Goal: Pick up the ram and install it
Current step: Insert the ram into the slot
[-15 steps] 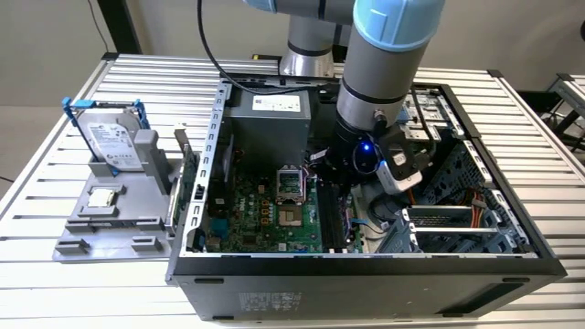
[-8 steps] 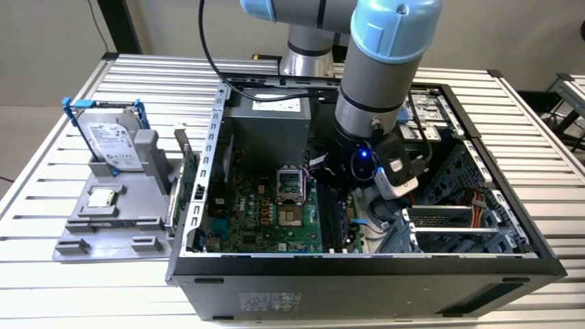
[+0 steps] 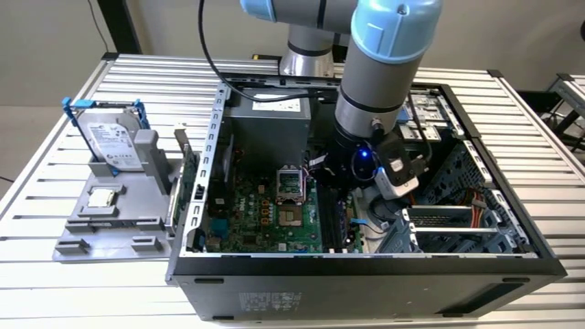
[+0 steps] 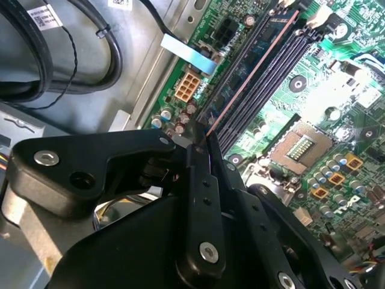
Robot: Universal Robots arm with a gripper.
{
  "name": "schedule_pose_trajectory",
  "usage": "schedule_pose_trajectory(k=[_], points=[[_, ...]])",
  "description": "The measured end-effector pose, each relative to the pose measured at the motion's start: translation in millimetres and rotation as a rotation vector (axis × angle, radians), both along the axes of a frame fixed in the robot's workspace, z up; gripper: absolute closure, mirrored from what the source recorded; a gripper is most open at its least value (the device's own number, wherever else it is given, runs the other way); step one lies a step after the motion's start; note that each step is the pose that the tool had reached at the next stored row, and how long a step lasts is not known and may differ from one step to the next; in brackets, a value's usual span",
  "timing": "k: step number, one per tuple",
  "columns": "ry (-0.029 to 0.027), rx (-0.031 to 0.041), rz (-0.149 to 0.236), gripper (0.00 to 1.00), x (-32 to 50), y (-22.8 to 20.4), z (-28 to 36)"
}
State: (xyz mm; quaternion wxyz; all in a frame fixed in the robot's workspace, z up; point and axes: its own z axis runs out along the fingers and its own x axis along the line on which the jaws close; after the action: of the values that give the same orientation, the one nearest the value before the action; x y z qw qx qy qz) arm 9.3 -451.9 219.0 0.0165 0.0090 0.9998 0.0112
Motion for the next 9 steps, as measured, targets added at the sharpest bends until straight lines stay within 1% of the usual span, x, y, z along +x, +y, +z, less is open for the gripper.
schedule_pose_trajectory(k=[3, 6, 9], points=[[0.0010, 0.0000, 0.013, 1.00, 0.0, -0.1, 0.0], [0.0015, -0.0007, 0.013, 1.00, 0.0, -0.2, -2.8], [0.0014, -0.0003, 0.013, 1.00, 0.0, -0.4, -3.7]])
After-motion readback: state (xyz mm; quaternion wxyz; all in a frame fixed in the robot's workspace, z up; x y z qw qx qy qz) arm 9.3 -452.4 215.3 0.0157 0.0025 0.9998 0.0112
